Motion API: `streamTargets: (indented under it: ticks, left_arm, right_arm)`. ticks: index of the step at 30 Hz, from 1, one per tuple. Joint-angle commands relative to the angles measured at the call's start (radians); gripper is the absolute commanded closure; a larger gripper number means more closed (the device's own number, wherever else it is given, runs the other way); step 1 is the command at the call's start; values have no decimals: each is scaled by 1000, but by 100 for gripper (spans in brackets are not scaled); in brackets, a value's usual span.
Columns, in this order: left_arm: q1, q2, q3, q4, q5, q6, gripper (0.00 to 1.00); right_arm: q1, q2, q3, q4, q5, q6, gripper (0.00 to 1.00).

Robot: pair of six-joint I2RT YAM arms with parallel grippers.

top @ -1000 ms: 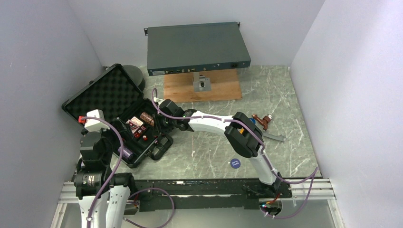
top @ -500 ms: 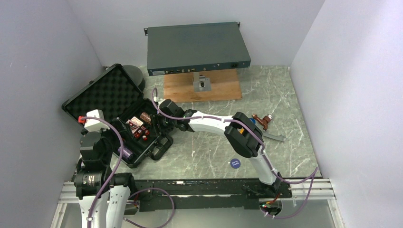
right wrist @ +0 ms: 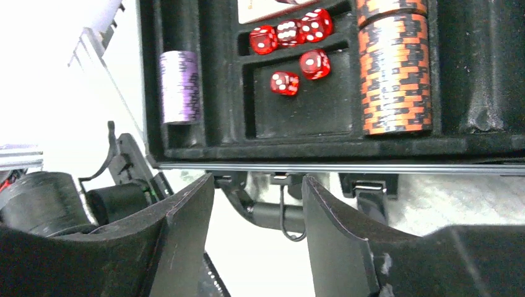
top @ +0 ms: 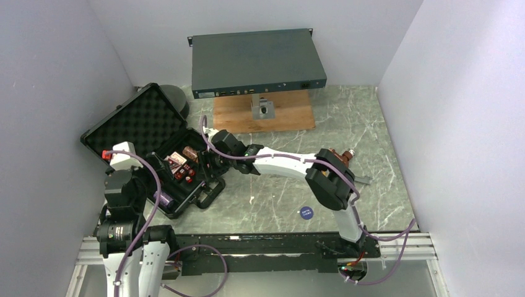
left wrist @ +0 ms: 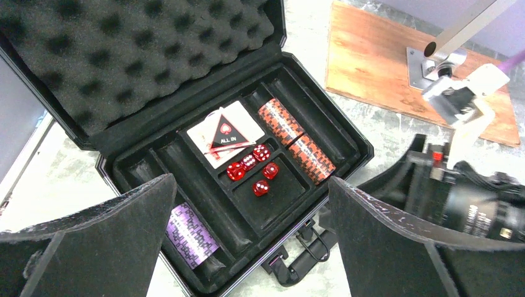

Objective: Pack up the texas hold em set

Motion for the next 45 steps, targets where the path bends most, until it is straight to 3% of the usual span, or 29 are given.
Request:
streamTargets:
  ticks: [1, 7, 10, 14, 33, 45]
  left_arm:
    - [11, 10, 8, 24, 6, 9, 0]
    - [13, -10, 6, 26, -1, 8, 0]
    - [13, -9, 8, 24, 3, 8, 0]
    - [13, -12, 8, 23, 3, 9, 0]
    - [12, -28, 5, 31, 19, 9, 0]
    - [13, -27, 5, 29, 9, 6, 0]
  right_arm:
    - [17, -117, -26, 19, -13, -51, 39]
    - [31, -213, -77, -3, 36, -99, 30]
    - [41, -265, -114, -13, 91, -116, 18]
    - [60, -333, -177, -26, 157, -137, 13]
    - [69, -724, -603, -44, 637, -100, 13]
    - [16, -783, -682, -320, 880, 15, 8]
